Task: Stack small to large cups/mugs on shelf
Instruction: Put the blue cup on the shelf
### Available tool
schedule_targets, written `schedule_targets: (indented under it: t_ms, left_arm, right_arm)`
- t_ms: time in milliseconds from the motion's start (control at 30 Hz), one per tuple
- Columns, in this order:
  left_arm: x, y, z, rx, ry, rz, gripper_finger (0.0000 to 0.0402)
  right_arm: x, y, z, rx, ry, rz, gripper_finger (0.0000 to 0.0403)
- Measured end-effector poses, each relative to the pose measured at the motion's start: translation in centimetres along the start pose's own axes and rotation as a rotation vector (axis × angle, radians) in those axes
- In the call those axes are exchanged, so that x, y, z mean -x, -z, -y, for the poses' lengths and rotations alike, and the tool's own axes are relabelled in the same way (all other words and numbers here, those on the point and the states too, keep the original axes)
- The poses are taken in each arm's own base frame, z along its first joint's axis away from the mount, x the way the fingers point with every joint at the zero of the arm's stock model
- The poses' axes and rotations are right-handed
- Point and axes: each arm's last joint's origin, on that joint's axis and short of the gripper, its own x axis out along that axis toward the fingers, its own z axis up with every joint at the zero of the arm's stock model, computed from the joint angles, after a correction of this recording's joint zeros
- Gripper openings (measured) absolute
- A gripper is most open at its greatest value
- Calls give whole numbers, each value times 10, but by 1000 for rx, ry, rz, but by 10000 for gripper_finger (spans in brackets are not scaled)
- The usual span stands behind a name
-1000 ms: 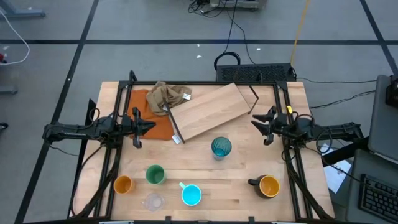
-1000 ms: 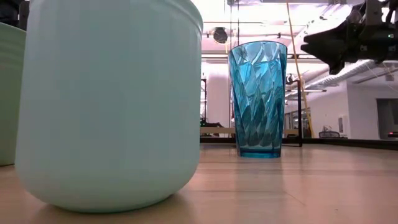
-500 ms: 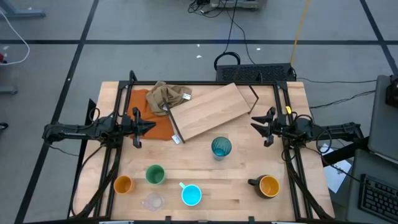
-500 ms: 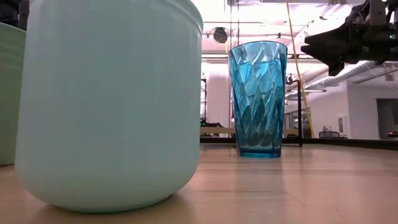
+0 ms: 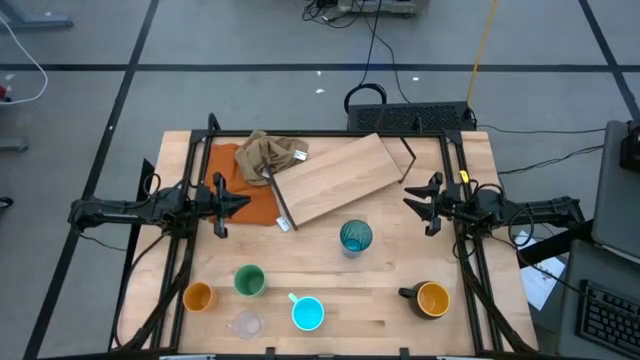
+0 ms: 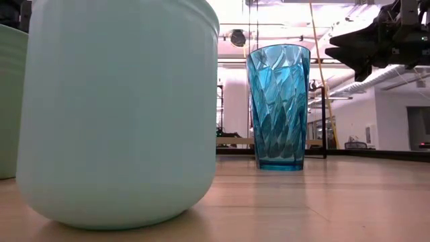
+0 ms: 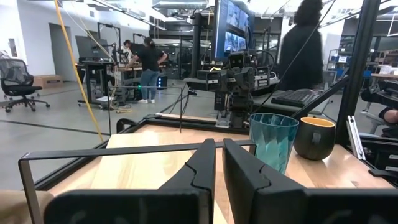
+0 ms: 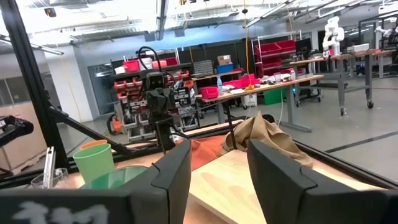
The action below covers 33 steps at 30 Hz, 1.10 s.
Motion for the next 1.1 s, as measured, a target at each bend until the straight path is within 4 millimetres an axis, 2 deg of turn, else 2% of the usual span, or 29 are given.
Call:
schedule_targets:
  t_ms: [333,533,700,900,1100]
  left_arm:
    - [0,0,0,10,0,1,33]
    - [0,0,0,24,0,1,33]
    - [0,0,0,24,0,1,33]
    - [0,0,0,25,0,1,33]
    - [0,0,0,25,-1,0,33]
  right_arm:
    - [-1,5,0,16,0,-48,170]
    - [-2,7,0,-24,4,-68,209]
    - [-3,6,0,26,1,-64,239]
    - [-3,-2,-1,8,-10,16,243]
    - [-3,-2,-1,12,-10,15,241]
